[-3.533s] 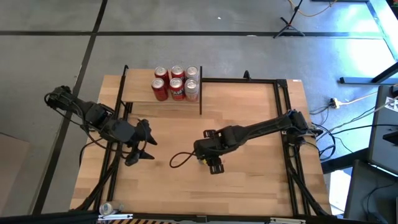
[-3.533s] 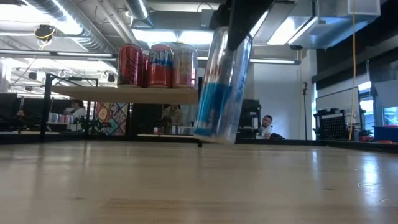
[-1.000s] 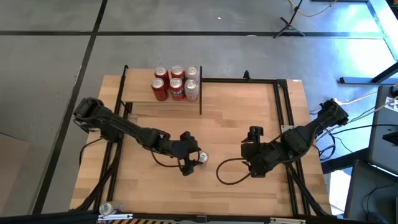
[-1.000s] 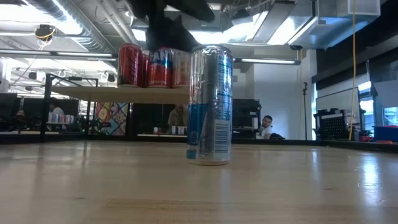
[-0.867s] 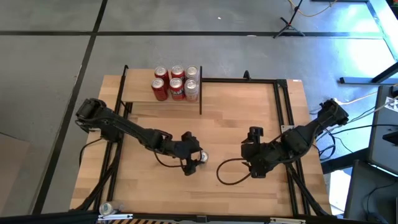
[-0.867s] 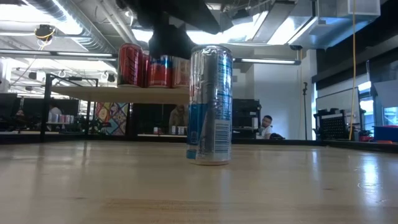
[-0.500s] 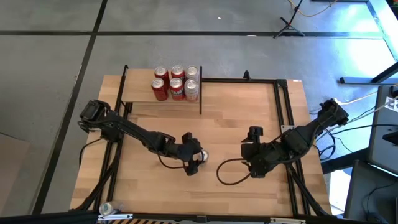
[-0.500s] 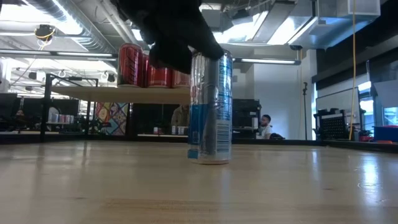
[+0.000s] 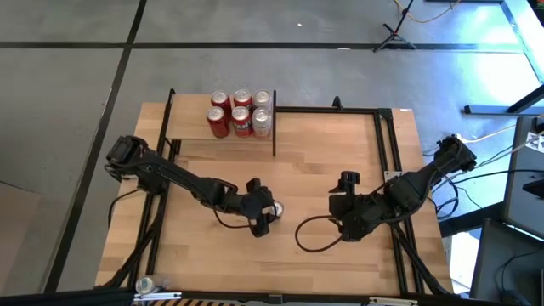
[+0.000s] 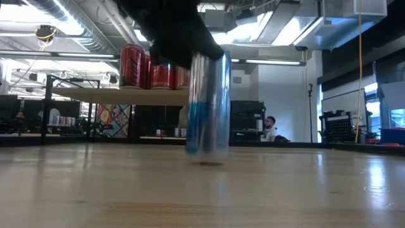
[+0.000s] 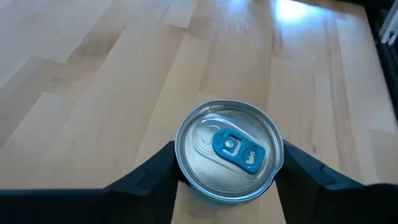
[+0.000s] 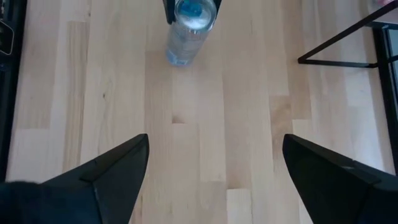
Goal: Place canned beverage on shelf
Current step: Put the right blue soda can on the shelf
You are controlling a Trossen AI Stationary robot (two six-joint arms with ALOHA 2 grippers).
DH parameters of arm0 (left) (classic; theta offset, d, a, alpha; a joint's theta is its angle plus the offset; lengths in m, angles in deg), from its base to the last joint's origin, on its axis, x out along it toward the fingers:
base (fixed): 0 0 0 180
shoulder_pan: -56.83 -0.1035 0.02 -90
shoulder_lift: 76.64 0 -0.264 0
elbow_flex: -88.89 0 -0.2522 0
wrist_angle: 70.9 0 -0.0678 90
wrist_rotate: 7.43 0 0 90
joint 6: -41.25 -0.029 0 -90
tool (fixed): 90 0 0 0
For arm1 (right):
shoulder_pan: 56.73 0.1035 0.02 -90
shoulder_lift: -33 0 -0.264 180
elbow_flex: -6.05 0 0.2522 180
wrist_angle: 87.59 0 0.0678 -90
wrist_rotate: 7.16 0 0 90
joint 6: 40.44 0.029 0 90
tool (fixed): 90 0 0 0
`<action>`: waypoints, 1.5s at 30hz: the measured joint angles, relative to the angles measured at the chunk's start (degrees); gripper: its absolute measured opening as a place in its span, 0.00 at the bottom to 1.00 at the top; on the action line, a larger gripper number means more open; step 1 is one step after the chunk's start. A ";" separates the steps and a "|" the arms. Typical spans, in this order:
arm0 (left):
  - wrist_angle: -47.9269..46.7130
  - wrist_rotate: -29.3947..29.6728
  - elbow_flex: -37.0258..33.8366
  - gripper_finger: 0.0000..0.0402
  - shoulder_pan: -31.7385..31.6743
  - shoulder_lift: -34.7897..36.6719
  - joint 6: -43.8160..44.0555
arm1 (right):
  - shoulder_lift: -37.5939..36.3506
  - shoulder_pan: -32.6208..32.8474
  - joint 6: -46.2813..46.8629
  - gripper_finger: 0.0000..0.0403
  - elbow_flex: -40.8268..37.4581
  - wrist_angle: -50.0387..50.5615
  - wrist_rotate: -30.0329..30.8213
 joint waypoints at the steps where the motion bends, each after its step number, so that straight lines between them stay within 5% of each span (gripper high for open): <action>1: -0.36 -0.12 -0.04 0.47 0.00 0.82 0.28 | 0.00 0.00 -0.01 0.89 0.00 -0.05 0.00; 14: -15.99 1.55 -0.02 0.47 0.50 20.61 6.76 | 0.00 -0.03 0.58 0.89 0.00 -1.05 4.51; 27: -37.50 11.62 0.04 0.47 -1.39 39.69 14.54 | 0.02 -4.44 -1.08 0.89 0.00 -3.60 5.10; 45: -74.10 20.15 18.80 0.47 -10.69 39.88 24.09 | 0.02 -6.78 -2.93 0.89 0.00 -5.72 5.25</action>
